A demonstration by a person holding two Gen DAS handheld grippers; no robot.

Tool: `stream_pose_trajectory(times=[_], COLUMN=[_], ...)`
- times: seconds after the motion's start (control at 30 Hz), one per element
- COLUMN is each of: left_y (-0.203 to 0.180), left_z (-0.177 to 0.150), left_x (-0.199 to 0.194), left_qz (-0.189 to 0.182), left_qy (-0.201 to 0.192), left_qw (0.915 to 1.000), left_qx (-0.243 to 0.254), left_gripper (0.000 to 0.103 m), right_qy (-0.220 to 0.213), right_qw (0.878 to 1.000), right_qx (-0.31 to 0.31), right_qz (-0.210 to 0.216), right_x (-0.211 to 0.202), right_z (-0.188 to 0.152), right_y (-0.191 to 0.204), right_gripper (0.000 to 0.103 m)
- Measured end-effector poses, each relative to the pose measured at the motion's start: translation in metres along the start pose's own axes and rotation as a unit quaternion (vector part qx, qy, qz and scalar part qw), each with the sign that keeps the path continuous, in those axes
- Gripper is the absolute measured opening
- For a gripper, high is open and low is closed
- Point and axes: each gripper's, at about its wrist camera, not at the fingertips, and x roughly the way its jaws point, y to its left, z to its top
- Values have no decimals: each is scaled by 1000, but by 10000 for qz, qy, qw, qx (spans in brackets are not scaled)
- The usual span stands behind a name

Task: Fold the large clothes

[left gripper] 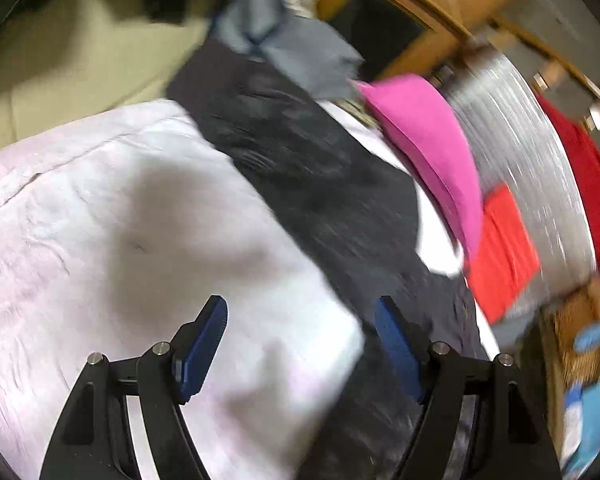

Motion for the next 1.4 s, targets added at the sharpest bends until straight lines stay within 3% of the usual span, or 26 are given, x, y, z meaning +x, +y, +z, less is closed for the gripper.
stream_pose_trajectory(times=[0.13,0.47,0.6,0.93,1.0,1.17,1.4], left_y=[24,69,84,96,99,101,84], left_z=[35,112,129,152,154,160,157], left_x=[15,88,108,129,132,137,105], left_qz=[-23,-150,-201,-217,-261,-207,68], left_qy=[-115,-227,-271,-402,-414,-372,-531], left_qw=[9993,9929,9887,9871,9868,9895,9946], left_qx=[-359,-1160,-1459,-1534,-1541,-1380,-891], left_gripper=[76,75,75,75,68,39,19], right_qy=[-149,-37,-54,6,13,-55,-118], right_qw=[9999,9997,9995,9994,9994,9992,9992], right_qx=[-50,-137,-49,-3,-49,-12,55], right_qz=[-64,-180,-312,-337,-329,-390,-371], right_x=[6,18,16,30,30,28,22], right_z=[-10,-22,-21,-23,-23,-22,-23], right_y=[15,33,27,27,28,27,24], right_gripper=[80,80,80,80,80,80,80])
